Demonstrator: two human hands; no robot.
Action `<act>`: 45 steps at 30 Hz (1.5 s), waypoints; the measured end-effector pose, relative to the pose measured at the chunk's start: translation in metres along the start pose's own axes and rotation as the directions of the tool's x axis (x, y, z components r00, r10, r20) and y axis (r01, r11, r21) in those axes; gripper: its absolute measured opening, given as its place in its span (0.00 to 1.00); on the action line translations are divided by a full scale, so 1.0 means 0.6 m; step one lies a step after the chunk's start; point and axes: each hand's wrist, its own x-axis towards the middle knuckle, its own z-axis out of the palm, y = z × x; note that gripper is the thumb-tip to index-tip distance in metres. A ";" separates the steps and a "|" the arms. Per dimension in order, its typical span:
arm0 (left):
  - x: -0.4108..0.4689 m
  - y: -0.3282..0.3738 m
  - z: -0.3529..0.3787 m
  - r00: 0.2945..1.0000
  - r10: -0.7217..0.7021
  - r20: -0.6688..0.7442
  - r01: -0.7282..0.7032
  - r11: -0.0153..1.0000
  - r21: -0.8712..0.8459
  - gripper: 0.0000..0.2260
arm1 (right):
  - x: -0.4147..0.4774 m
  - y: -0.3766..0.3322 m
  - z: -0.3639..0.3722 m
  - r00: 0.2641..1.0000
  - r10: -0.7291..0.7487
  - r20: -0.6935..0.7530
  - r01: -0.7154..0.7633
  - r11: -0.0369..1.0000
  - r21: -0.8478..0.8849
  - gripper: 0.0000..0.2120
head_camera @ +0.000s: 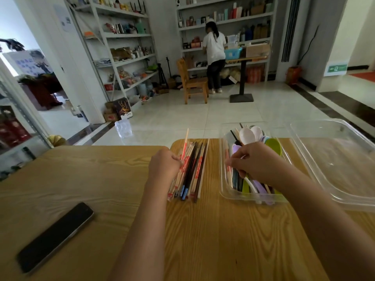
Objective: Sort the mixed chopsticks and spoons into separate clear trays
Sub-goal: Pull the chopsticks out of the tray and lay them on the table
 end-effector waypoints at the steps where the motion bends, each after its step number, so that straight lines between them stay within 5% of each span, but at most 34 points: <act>1: 0.000 -0.002 0.008 1.000 -0.009 0.003 0.009 1.000 0.029 0.04 | 0.001 0.001 -0.001 1.000 0.003 -0.002 -0.003 1.000 -0.012 0.08; 16: 0.001 -0.006 0.023 0.997 -0.012 -0.076 0.015 0.999 0.047 0.09 | 0.016 0.040 -0.028 0.981 0.134 -0.142 -0.152 0.980 -0.128 0.12; 21: 0.004 -0.012 0.033 0.988 -0.104 0.114 0.107 0.994 -0.019 0.16 | 0.020 0.040 0.007 0.990 0.129 -0.064 -0.140 0.968 -0.207 0.10; 24: 0.001 -0.005 0.031 0.993 -0.076 0.087 0.078 0.997 -0.014 0.16 | 0.021 0.038 0.025 0.995 0.100 -0.026 -0.103 0.954 -0.283 0.10; 29: -0.002 0.016 0.012 1.000 0.007 -0.011 -0.008 0.995 -0.099 0.13 | 0.023 0.043 0.057 0.980 0.195 0.029 -0.184 0.955 -0.231 0.14; 37: -0.034 0.082 0.021 0.988 0.114 0.100 -0.059 0.896 -0.441 0.10 | 0.029 0.041 0.034 0.943 0.331 0.017 -0.331 0.944 0.003 0.09; 45: -0.042 0.093 0.033 0.988 0.095 0.125 -0.010 0.835 -0.551 0.08 | 0.002 -0.004 -0.020 0.969 0.248 -0.022 -0.243 0.962 0.124 0.07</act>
